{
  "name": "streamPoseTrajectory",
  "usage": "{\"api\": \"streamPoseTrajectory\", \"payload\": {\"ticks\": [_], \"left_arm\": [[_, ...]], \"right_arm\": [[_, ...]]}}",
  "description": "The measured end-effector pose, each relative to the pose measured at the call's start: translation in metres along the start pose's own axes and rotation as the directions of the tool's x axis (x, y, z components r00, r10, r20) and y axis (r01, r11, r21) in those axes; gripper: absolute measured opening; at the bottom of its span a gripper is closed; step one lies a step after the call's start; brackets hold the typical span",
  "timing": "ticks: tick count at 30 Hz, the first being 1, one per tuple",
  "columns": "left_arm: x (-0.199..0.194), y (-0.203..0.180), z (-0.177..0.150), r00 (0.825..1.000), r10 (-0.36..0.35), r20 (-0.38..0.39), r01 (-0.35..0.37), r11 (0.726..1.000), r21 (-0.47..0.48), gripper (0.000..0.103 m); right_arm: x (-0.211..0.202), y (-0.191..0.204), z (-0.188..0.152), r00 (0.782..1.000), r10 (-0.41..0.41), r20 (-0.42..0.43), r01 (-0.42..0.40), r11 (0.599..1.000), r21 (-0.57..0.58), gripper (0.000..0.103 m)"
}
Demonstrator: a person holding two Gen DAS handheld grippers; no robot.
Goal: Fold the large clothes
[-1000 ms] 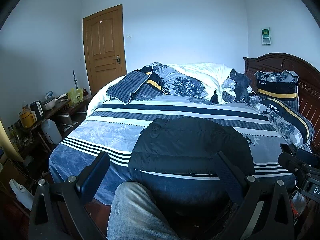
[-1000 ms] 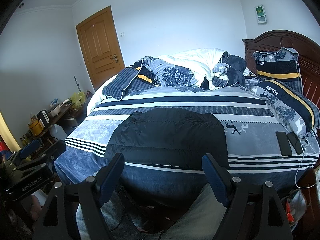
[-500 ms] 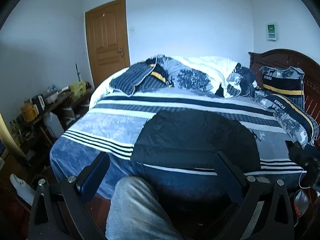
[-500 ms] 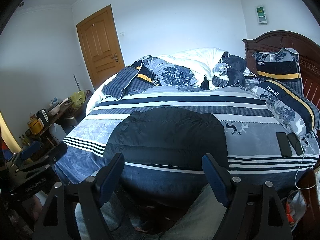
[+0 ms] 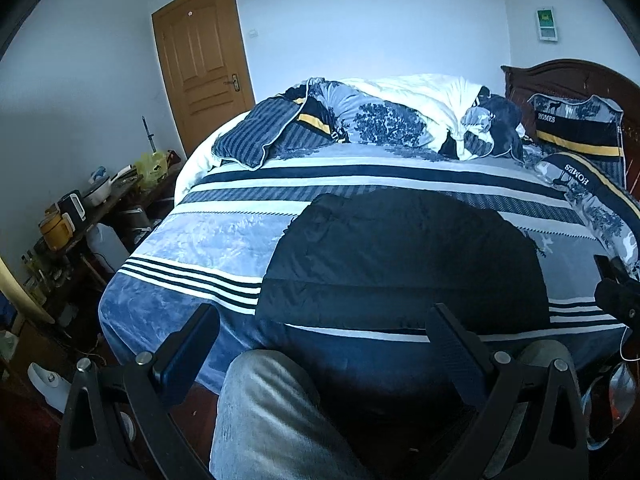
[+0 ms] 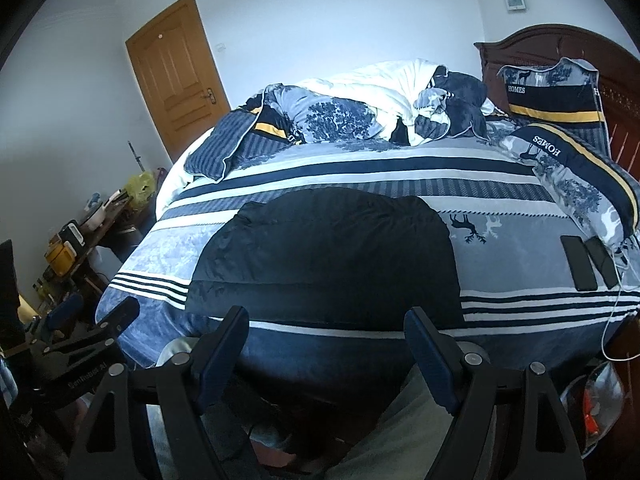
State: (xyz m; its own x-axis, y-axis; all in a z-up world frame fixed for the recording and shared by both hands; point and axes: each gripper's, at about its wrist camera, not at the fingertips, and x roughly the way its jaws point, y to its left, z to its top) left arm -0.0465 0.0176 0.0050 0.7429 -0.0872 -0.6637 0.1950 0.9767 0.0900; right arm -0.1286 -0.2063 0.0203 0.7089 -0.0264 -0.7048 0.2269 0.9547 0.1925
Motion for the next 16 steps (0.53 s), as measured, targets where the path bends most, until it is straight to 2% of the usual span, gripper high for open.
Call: {"api": "streamPoseTrajectory", "payload": {"ticks": [9, 14, 16], "left_arm": [[0.032, -0.002, 0.003, 0.998, 0.009, -0.064, -0.009, 1.000, 0.002, 0.102], [0.072, -0.010, 0.008, 0.993, 0.004, -0.114, -0.003, 1.000, 0.011, 0.102], [0.098, -0.012, 0.012, 0.990, -0.003, -0.138, 0.004, 1.000, 0.009, 0.102]], "right_arm": [[0.031, 0.005, 0.012, 0.999, 0.017, -0.049, -0.017, 1.000, -0.010, 0.083], [0.064, -0.006, 0.019, 0.994, 0.027, -0.103, -0.024, 0.999, 0.023, 0.083], [0.088, -0.015, 0.024, 0.991, 0.024, -0.133, -0.019, 0.999, 0.034, 0.083]]}}
